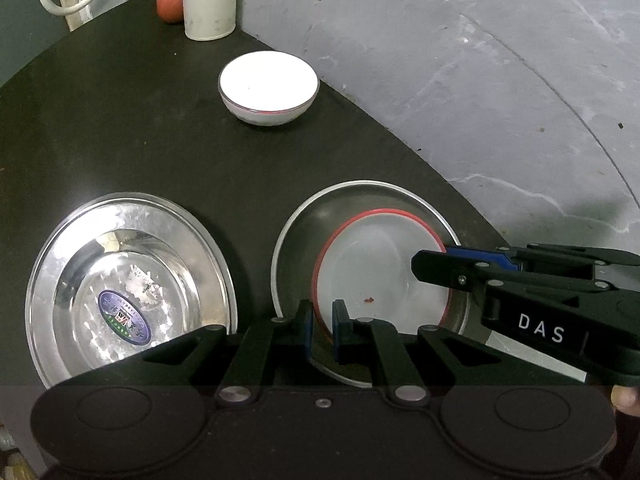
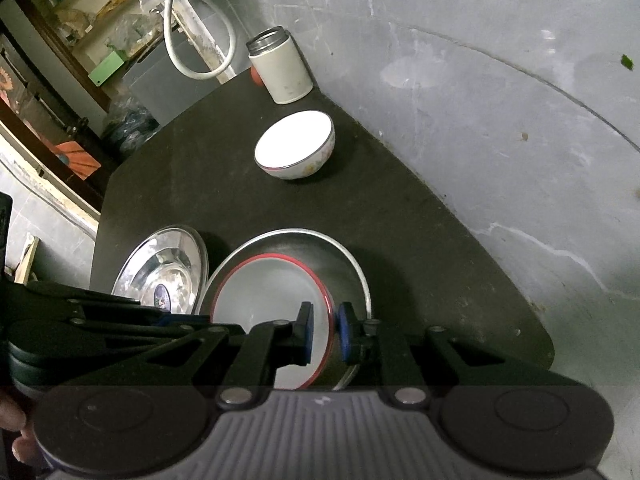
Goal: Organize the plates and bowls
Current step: 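Lower the white bowl into the steel mixing bowl and open both tools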
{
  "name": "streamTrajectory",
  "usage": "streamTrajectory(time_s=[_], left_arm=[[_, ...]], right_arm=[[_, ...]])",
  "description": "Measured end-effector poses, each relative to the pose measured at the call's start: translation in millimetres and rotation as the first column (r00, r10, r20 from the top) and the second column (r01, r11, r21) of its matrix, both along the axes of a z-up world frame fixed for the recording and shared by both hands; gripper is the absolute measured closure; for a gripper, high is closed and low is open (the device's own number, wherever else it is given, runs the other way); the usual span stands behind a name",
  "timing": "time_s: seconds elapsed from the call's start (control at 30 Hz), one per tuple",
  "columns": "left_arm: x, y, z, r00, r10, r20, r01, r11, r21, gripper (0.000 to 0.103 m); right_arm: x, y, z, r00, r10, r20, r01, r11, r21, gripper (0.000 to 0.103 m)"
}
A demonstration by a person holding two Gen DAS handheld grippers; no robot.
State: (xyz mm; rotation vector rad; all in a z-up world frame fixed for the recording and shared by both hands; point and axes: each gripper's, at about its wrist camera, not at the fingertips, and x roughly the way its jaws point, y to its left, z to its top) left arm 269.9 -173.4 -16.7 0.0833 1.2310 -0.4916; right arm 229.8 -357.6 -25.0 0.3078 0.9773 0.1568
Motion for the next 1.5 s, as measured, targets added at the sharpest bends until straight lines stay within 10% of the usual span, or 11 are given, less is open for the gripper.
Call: streamTrajectory(time_s=[1.1,1.5], left_arm=[[-1.5,8.5,16.0,0.999,0.022,0.041,-0.02,0.999,-0.035,0.079],[6.5,29.3,32.7,0.981,0.126,0.15,-0.132,0.991,0.029,0.015]], right_arm=[[-9.8,-3.6,14.9,0.998,-0.019,0.057,0.02,1.0,-0.012,0.074],[-10.8,-8.2,15.1,0.992,-0.05,0.112,0.046,0.998,0.04,0.036]])
